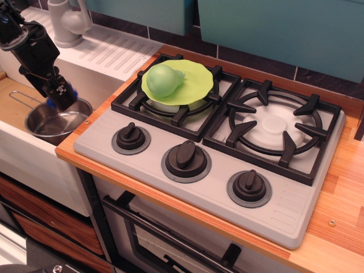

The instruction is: Put pear on plate and blueberry in pot or pan in sink

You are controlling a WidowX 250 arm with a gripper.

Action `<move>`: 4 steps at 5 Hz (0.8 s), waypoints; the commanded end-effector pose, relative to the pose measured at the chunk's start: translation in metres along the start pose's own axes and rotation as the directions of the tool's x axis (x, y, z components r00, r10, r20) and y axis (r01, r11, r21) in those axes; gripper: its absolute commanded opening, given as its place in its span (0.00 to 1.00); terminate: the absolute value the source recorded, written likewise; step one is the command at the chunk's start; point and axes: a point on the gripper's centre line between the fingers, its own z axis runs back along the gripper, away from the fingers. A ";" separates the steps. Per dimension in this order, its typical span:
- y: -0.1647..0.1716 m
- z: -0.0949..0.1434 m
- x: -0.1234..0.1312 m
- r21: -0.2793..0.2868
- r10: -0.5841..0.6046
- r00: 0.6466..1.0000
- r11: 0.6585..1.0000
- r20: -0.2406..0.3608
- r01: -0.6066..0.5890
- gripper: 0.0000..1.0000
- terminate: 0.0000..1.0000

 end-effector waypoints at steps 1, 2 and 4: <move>-0.005 0.021 0.012 0.048 -0.008 1.000 0.999 0.024 0.007 1.00 0.00; -0.008 0.030 0.012 0.039 -0.013 1.000 0.999 0.010 0.012 1.00 0.00; -0.033 0.089 0.010 0.012 -0.024 0.997 1.000 -0.073 0.025 1.00 0.00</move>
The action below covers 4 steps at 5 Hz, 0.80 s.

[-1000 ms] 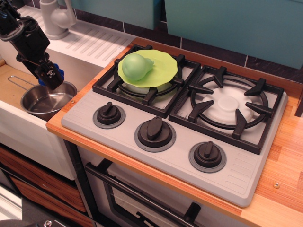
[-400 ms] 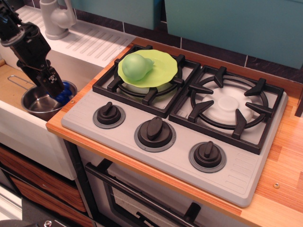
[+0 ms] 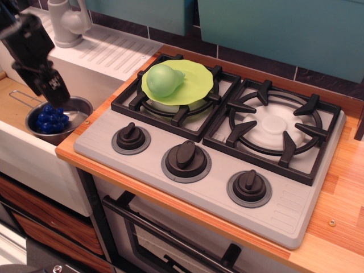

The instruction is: Put pear on plate and blueberry in pot or pan in sink

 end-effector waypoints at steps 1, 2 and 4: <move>-0.031 0.068 0.014 0.084 0.001 0.999 0.996 -0.033 0.001 1.00 0.00; -0.042 0.075 0.016 0.110 0.001 0.999 0.994 -0.051 0.004 1.00 0.00; -0.054 0.068 0.018 0.126 -0.033 0.998 0.991 -0.053 0.039 1.00 0.00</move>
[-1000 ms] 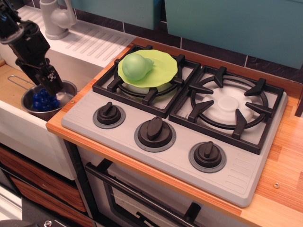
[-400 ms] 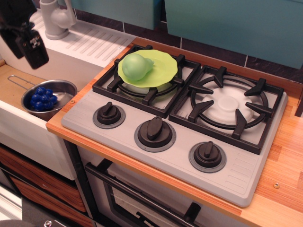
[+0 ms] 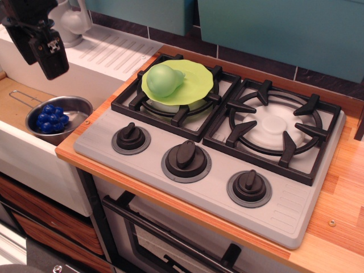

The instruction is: Put pear on plate and blueberry in pot or pan in sink

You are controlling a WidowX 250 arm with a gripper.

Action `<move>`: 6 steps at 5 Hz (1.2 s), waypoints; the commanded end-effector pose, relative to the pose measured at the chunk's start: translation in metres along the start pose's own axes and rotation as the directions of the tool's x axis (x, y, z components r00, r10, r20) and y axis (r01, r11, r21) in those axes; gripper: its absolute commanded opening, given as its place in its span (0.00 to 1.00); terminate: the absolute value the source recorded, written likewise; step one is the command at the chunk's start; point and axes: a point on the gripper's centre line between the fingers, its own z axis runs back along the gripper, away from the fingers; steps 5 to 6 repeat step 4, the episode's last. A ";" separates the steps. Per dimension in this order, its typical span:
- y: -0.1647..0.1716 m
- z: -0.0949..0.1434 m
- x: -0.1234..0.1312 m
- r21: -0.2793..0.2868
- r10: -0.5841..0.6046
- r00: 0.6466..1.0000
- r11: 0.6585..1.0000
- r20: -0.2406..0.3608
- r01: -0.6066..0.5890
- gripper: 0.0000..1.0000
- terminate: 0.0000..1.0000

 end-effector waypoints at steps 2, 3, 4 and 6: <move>-0.043 0.020 0.026 0.079 0.046 0.999 0.996 -0.026 -0.044 1.00 0.00; -0.043 0.016 0.031 0.028 0.021 0.999 0.999 -0.040 -0.020 1.00 0.00; -0.043 0.016 0.031 0.028 0.021 0.999 0.999 -0.040 -0.020 1.00 1.00; -0.043 0.016 0.031 0.028 0.021 0.999 0.999 -0.040 -0.020 1.00 1.00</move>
